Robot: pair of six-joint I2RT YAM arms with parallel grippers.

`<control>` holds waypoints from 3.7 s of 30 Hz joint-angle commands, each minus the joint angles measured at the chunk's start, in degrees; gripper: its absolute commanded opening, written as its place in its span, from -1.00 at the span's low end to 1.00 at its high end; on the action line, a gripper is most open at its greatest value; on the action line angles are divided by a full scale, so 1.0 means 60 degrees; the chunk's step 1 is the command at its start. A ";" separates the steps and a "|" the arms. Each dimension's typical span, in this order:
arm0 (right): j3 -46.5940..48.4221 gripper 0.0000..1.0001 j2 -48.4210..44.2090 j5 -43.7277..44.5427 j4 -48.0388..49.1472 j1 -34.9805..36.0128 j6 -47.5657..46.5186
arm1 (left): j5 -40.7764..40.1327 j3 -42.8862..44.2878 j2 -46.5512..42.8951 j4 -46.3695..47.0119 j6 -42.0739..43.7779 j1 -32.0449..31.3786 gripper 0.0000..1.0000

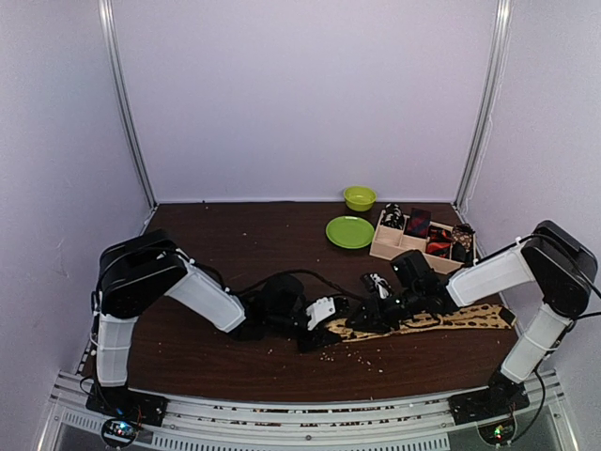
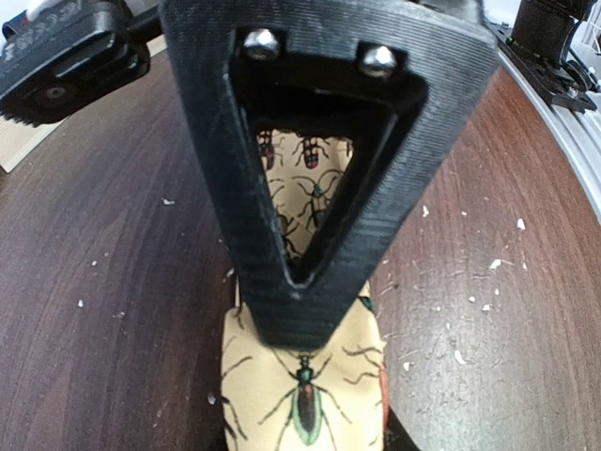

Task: Roll the ties
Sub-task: Roll the tie at the center of the board.

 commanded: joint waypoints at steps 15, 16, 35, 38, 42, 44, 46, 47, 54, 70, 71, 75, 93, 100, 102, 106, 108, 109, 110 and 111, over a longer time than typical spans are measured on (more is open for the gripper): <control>0.0003 -1.00 0.0962 0.0817 -0.0698 0.0170 -0.0838 | -0.0058 -0.1396 -0.0422 0.1337 -0.0887 0.0268 0.17; 0.0008 -1.00 0.1022 0.0921 -0.0779 0.0164 -0.0896 | -0.0024 -0.1477 -0.0410 0.1584 -0.0989 0.0268 0.18; 0.0008 -1.00 0.1419 0.1175 -0.0683 0.0162 -0.0902 | 0.0440 0.0091 0.0846 0.2299 -0.1721 -0.0134 -0.28; 0.0001 -1.00 0.1431 0.1122 -0.0602 0.0177 -0.0835 | 0.0324 0.0553 0.1138 0.1729 -0.1506 -0.0260 -0.28; 0.0014 -1.00 0.1391 0.1112 -0.0580 0.0192 -0.0817 | 0.0072 0.0921 0.1416 0.0999 -0.1383 -0.0289 -0.16; 0.0001 -1.00 0.1405 0.1117 -0.0577 0.0192 -0.0813 | 0.0083 0.0718 0.1375 0.1163 -0.1366 -0.0289 -0.12; -0.0012 -1.00 0.1423 0.1125 -0.0548 0.0193 -0.0802 | 0.0229 0.0542 0.1303 0.1299 -0.1349 -0.0289 -0.09; -0.0014 -1.00 0.1432 0.1118 -0.0533 0.0192 -0.0796 | 0.0353 0.0480 0.1265 0.1344 -0.1351 -0.0289 -0.08; 0.0111 -1.00 0.1424 0.1102 -0.0353 0.0392 -0.0560 | 0.0560 -0.0088 0.1066 0.2044 -0.1674 -0.0276 -0.07; 0.0004 -1.00 0.1837 0.0912 0.1147 0.1047 0.0720 | 0.0188 -0.0668 0.0133 0.0731 -0.1151 -0.0025 -0.26; 0.0029 -0.95 0.1716 0.0912 0.1001 0.1033 0.0636 | 0.0051 -0.0602 0.0056 0.0314 -0.0971 -0.0029 -0.29; 0.0095 -0.70 0.0903 0.0927 0.0396 0.1000 0.0296 | -0.0549 -0.0432 -0.0310 -0.1277 -0.0326 -0.0025 -0.33; -0.0236 -0.34 0.0870 -0.0021 0.3837 0.1402 0.2587 | -0.0898 -0.0190 -0.0380 -0.2881 -0.0029 -0.0044 -0.35; -0.0352 -0.90 0.1157 0.0276 0.2986 0.1395 0.2028 | -0.0917 -0.0139 -0.0345 -0.2928 -0.0039 -0.0048 -0.35; -0.0455 -1.00 0.1174 0.0308 0.2966 0.1389 0.2013 | -0.0916 -0.0138 -0.0344 -0.2939 -0.0044 -0.0040 -0.35; -0.0629 -1.00 0.1095 0.0407 0.2757 0.1340 0.1864 | -0.0944 -0.0125 -0.0371 -0.2935 -0.0044 -0.0051 -0.34; -0.0713 -1.00 0.1066 0.0456 0.2614 0.1290 0.1769 | -0.0991 -0.0124 -0.0408 -0.2938 -0.0035 -0.0040 -0.32; -0.0760 -1.00 0.1043 0.0463 0.2587 0.1258 0.1726 | -0.1027 -0.0124 -0.0425 -0.2928 -0.0044 -0.0040 -0.29; -0.0817 -1.00 0.1027 0.0470 0.2575 0.1226 0.1714 | -0.1066 -0.0144 -0.0467 -0.2868 -0.0067 -0.0040 -0.23; -0.0865 -1.00 0.1001 0.0465 0.2553 0.1195 0.1696 | -0.1076 -0.0201 -0.0533 -0.2773 -0.0108 -0.0042 -0.17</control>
